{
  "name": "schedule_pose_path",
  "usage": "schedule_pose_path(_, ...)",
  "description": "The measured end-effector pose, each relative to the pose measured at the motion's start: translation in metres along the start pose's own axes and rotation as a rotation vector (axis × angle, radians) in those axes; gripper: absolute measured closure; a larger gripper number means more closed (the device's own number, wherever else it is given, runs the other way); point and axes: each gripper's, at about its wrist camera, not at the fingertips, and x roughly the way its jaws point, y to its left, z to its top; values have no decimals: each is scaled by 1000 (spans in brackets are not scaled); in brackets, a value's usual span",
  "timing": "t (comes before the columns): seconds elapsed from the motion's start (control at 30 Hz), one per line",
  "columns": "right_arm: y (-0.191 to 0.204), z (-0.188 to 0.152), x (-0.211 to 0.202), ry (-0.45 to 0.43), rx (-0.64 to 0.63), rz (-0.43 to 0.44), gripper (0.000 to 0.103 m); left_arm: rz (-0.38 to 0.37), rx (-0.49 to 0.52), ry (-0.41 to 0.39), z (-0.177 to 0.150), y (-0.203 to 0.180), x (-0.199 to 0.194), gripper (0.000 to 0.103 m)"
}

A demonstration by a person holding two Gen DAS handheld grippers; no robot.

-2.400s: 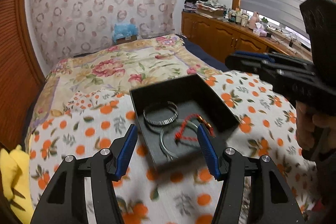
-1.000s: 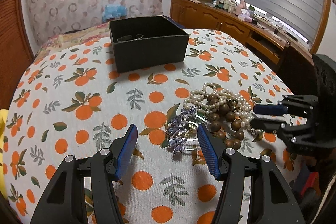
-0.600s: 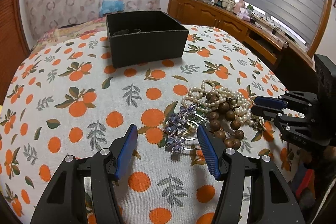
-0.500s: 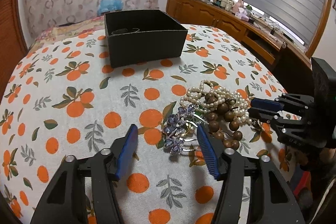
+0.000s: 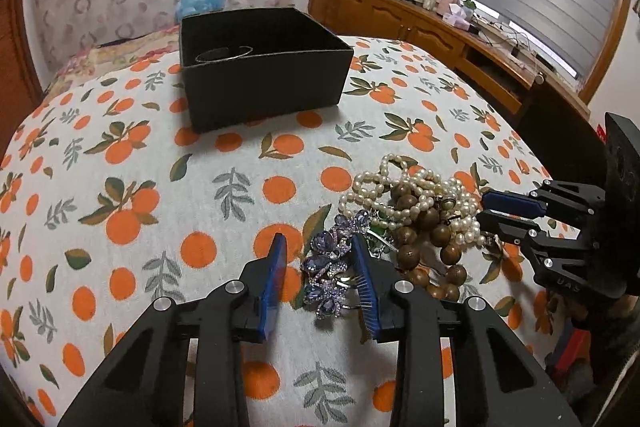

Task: Organize jewelry
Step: 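Grasp the purple crystal hair clip with the left gripper while the right grasps the pearl necklace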

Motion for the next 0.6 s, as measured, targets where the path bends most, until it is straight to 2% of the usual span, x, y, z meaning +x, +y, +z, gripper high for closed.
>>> schedule_pose_path(0.03, 0, 0, 0, 0, 1, 1, 79, -11, 4, 1, 0, 0, 0, 80)
schedule_pose_path(0.2, 0, 0, 1, 1, 1, 3, 78, 7, 26, -6, -1, -3, -4, 82)
schedule_pose_path(0.37, 1, 0, 1, 1, 0, 4, 77, 101, 4, -60, -1, 10, -19, 82)
schedule_pose_path(0.6, 1, 1, 1, 1, 0, 4, 77, 191, -39, -150, 3, 30, -45, 84)
